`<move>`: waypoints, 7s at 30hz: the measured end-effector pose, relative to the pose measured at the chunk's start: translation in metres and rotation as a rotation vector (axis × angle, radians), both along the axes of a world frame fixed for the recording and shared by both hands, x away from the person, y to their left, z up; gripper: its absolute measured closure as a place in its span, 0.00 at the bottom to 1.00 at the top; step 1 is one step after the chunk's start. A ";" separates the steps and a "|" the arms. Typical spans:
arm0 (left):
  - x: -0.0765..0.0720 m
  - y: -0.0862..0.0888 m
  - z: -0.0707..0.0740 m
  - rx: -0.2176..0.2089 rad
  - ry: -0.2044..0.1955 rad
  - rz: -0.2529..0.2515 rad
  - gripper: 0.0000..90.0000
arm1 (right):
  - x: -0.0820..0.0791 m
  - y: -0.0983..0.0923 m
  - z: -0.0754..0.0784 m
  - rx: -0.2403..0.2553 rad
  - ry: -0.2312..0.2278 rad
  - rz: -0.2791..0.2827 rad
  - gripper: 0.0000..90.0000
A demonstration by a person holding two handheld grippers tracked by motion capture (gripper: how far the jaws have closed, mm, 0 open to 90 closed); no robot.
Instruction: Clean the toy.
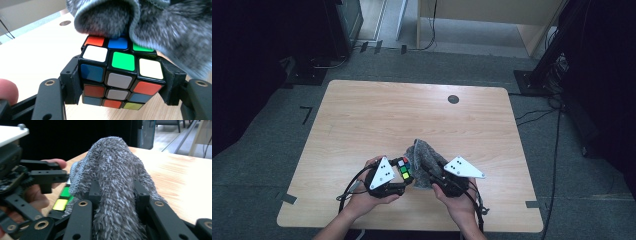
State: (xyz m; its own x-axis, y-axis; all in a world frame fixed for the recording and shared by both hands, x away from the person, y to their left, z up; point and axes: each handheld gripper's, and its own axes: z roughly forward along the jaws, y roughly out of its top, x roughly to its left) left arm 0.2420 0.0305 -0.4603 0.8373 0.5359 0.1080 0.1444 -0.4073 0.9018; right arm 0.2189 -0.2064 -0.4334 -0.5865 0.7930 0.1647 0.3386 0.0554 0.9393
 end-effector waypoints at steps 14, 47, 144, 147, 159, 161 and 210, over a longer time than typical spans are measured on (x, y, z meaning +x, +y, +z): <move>0.013 0.025 0.010 -0.252 0.134 -0.051 0.37 | 0.007 -0.010 -0.021 0.109 0.098 0.035 0.76; 0.015 0.047 0.024 -0.494 0.138 -0.019 0.37 | 0.003 0.021 -0.055 0.184 0.233 0.159 0.75; 0.013 0.016 0.024 -0.484 0.302 0.021 0.37 | -0.021 0.055 -0.027 -0.033 -0.196 -0.047 0.38; 0.014 0.017 0.023 -0.489 0.307 0.002 0.36 | -0.021 0.055 -0.025 -0.054 -0.192 -0.049 0.38; 0.018 0.039 0.034 -0.567 0.195 0.008 0.26 | -0.015 0.037 -0.023 -0.082 -0.147 -0.058 0.39; 0.021 0.047 0.033 -0.549 0.160 0.012 0.25 | -0.013 0.029 -0.021 -0.082 -0.131 -0.051 0.39; -0.013 -0.003 -0.013 0.186 -0.456 -0.037 0.36 | 0.006 0.021 -0.008 -0.006 0.242 0.175 0.37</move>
State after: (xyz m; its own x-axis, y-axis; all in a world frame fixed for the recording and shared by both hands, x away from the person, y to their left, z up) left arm 0.2292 0.0278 -0.4736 0.7006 0.4434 0.5590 -0.2656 -0.5652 0.7811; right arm 0.2250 -0.1855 -0.4409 -0.6589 0.6843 0.3123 0.5376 0.1380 0.8319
